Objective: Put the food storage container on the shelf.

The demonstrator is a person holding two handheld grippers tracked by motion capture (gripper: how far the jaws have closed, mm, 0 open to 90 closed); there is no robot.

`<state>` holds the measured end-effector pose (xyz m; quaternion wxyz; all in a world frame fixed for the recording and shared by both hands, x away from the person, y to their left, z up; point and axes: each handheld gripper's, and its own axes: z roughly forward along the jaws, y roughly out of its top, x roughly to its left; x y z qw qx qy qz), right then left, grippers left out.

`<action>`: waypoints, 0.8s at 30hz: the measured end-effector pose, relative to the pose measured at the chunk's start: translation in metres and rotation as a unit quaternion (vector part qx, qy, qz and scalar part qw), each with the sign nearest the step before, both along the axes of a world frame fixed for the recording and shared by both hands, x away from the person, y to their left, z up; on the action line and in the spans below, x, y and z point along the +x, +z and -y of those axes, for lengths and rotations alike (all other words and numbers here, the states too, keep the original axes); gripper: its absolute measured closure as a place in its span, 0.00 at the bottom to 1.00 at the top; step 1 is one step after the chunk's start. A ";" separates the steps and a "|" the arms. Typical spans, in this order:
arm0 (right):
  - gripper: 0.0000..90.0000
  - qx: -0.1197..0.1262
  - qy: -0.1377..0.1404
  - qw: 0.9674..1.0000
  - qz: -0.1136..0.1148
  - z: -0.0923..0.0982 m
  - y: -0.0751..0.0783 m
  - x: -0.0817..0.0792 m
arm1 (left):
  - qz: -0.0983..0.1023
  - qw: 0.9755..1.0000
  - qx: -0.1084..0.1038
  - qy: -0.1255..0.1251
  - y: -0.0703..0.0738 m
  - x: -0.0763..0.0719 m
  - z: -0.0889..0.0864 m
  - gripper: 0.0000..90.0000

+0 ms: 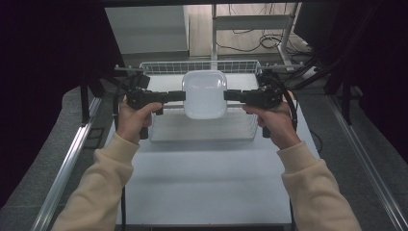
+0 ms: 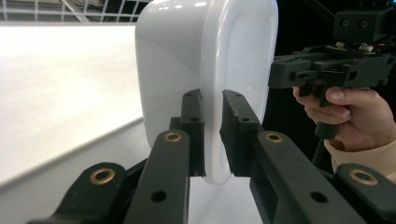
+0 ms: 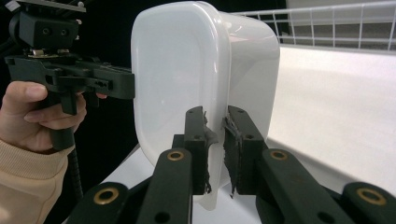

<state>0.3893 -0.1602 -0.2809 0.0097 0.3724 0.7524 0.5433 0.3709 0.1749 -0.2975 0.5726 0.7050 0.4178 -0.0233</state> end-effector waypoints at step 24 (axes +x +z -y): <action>0.88 0.013 -0.010 0.996 -0.088 -0.006 -0.010 0.073 | -0.074 0.997 -0.021 0.007 -0.012 0.069 -0.008 0.89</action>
